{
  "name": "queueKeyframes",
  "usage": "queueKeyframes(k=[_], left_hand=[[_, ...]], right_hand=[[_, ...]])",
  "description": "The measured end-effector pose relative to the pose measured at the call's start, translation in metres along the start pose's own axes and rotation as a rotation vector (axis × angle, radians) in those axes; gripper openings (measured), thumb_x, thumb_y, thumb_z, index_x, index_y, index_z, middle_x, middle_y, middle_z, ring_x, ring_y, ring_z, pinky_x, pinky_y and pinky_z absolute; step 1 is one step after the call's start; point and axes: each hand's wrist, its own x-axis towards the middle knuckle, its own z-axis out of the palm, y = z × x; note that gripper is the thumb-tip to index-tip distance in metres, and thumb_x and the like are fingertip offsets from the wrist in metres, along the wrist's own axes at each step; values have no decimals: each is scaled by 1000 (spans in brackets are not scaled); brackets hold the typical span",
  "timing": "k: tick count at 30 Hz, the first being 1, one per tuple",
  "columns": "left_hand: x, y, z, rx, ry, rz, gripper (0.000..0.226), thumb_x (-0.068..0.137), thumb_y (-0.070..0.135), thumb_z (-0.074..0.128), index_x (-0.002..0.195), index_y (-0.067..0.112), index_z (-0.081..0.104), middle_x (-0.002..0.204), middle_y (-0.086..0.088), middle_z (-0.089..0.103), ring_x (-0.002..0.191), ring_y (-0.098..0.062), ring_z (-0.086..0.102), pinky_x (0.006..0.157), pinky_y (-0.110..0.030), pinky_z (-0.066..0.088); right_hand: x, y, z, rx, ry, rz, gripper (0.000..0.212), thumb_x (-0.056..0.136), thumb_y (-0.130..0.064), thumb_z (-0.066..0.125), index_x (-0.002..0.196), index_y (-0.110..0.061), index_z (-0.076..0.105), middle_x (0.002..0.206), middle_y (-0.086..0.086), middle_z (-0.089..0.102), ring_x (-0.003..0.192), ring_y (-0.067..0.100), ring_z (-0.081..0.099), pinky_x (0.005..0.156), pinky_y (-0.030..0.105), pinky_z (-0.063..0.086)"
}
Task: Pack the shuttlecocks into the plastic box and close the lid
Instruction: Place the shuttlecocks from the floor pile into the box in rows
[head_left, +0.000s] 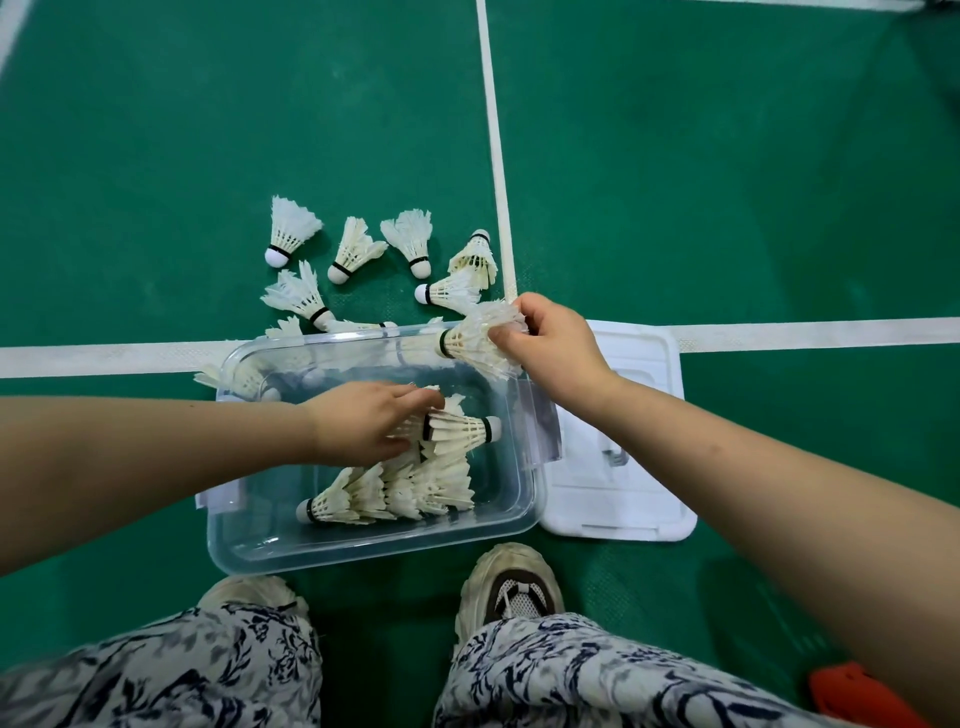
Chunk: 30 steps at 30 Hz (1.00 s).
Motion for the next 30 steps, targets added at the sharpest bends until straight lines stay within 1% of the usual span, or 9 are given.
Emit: queueKeyframes(k=[4, 8, 11, 15, 20, 22, 24, 26, 30], left_hand=[[8, 13, -2, -38, -106, -32, 59, 85, 29, 57, 138, 26, 29, 139, 3, 45, 119, -20, 50, 93, -31, 42], [18, 21, -4, 7, -146, -100, 55, 85, 26, 57, 135, 27, 35, 138, 3, 44, 119, -22, 49, 91, -35, 45], [21, 22, -4, 48, -112, -126, 50, 85, 21, 55, 131, 27, 38, 131, 0, 49, 116, -23, 49, 87, -37, 47], [20, 20, -9, 121, -31, -98, 49, 86, 22, 52, 132, 26, 35, 129, 0, 53, 115, -22, 47, 91, -39, 45], [13, 17, -20, 198, 71, -63, 48, 89, 29, 49, 134, 25, 33, 134, 4, 49, 111, -20, 46, 85, -32, 42], [9, 15, -24, 212, 93, -48, 49, 91, 31, 48, 136, 25, 31, 137, 6, 46, 113, -18, 45, 87, -29, 40], [3, 12, -27, 196, 94, -40, 51, 91, 33, 49, 138, 26, 30, 139, 7, 45, 116, -16, 43, 92, -28, 38], [-1, 8, -29, 157, 81, -38, 52, 90, 32, 51, 138, 26, 30, 138, 6, 45, 118, -16, 42, 95, -30, 39], [-5, 5, -31, 96, 28, -37, 53, 90, 32, 51, 139, 28, 30, 141, 8, 41, 122, -14, 40, 97, -31, 40]], right_hand=[[-1, 2, 0, 6, 0, 6, 28, 85, -17, 60, 63, -21, 42, 61, -4, 44, 63, 16, 40, 62, 29, 32], [-1, 2, 0, -10, 0, -1, 23, 84, -17, 60, 67, -17, 46, 61, -3, 43, 64, 18, 39, 62, 30, 32], [0, 2, 0, -13, 1, -3, 22, 85, -17, 60, 67, -17, 46, 61, -4, 42, 64, 17, 39, 62, 29, 31], [-1, 3, -1, -13, 1, -12, 19, 85, -17, 60, 71, -14, 48, 61, -4, 42, 64, 17, 39, 60, 29, 31], [-2, 6, -1, -9, 3, -13, 13, 85, -17, 59, 79, -6, 55, 65, -1, 46, 67, 17, 41, 60, 29, 31], [-2, 6, -2, -9, 4, -7, 11, 85, -17, 59, 77, -9, 54, 65, -2, 47, 67, 16, 42, 61, 29, 32], [-2, 6, -2, -10, 2, -2, 12, 85, -17, 59, 77, -9, 54, 66, -2, 47, 67, 16, 42, 61, 29, 32], [-1, 6, 0, -4, 0, -3, 16, 85, -17, 59, 81, -2, 55, 70, 3, 50, 68, 17, 43, 62, 29, 33], [0, 5, 2, -20, -4, -6, 21, 85, -17, 60, 87, 3, 57, 74, 8, 52, 70, 18, 44, 63, 29, 34]])
